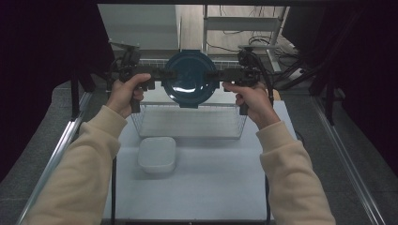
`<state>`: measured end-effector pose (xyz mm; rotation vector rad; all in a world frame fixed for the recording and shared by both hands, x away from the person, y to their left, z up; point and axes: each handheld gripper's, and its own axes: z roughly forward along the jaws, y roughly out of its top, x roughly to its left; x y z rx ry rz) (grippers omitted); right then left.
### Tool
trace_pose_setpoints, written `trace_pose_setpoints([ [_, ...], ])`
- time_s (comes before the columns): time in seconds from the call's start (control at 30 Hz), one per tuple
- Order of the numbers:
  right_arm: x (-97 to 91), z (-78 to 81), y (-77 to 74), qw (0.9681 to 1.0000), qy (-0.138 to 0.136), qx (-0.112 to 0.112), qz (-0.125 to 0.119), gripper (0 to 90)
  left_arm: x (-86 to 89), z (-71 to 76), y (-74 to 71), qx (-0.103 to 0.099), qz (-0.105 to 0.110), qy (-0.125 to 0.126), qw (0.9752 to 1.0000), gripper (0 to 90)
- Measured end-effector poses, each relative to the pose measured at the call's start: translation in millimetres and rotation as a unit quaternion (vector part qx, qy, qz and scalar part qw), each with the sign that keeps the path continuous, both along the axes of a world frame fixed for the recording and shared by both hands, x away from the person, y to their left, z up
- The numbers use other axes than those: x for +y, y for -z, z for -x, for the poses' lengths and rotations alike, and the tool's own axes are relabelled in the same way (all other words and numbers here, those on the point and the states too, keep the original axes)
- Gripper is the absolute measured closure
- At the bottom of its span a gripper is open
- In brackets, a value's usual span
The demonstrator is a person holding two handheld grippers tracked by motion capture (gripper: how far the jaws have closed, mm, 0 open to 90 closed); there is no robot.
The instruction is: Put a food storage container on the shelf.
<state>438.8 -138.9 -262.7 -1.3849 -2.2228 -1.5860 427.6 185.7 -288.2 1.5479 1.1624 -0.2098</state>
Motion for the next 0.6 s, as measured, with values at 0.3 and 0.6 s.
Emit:
trace_pose_setpoints([
  [0.3,1.8,-23.1,13.9,0.9998,-0.004,0.021,-0.003,41.3,1.2,-18.2,13.7,0.017,0.000,-0.007,0.9998,40.4],
  [0.6,3.0,-35.7,24.8,0.9994,-0.002,0.035,-0.001,41.3,2.3,-30.3,25.4,0.035,0.006,-0.013,0.9993,40.1],
])
